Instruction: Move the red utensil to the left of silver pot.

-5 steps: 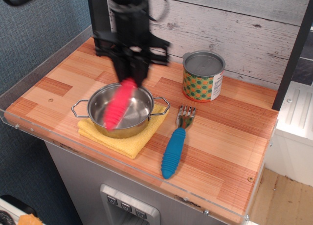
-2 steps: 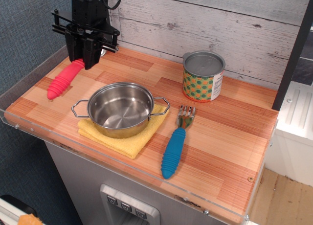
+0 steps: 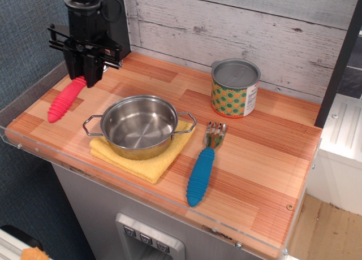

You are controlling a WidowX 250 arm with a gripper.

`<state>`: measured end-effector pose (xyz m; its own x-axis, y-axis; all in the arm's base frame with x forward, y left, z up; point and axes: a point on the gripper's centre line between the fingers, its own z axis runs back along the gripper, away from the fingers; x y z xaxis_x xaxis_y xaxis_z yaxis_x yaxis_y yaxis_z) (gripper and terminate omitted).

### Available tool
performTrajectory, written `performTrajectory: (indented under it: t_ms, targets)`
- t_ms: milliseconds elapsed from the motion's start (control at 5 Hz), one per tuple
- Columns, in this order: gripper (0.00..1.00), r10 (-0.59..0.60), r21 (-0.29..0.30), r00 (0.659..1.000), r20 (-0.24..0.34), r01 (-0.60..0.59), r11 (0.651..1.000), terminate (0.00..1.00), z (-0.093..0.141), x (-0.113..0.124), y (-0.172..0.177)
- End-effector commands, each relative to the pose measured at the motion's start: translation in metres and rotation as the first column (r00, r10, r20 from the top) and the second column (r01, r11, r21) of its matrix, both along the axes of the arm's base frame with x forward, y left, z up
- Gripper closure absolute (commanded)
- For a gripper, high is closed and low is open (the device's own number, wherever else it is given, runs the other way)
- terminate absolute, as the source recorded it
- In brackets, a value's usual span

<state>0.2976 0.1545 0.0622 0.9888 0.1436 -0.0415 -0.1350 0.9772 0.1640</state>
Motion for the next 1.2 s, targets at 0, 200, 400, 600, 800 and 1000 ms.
performTrajectory:
  t_ms: [0,200,400,600,800,1000]
  targets:
    - [1.0,-0.039,0.058,0.998,0.044,0.037,0.998,0.0,0.0,0.001,0.006]
    - [1.0,-0.014,0.049,0.999,0.033,0.012,0.999,0.0,-0.009,0.002,0.007]
    - [1.0,-0.008,0.044,1.0,0.03,0.007,0.999,0.0,-0.017,0.005,0.006]
    - [1.0,-0.002,0.042,1.0,0.018,0.001,0.999,0.0,-0.024,0.007,0.003]
    - [1.0,-0.008,0.045,1.0,0.012,0.008,0.999,0.0,-0.027,0.008,0.002]
    - [1.0,-0.02,0.037,1.0,0.019,0.02,0.999,0.0,-0.027,0.007,0.002]
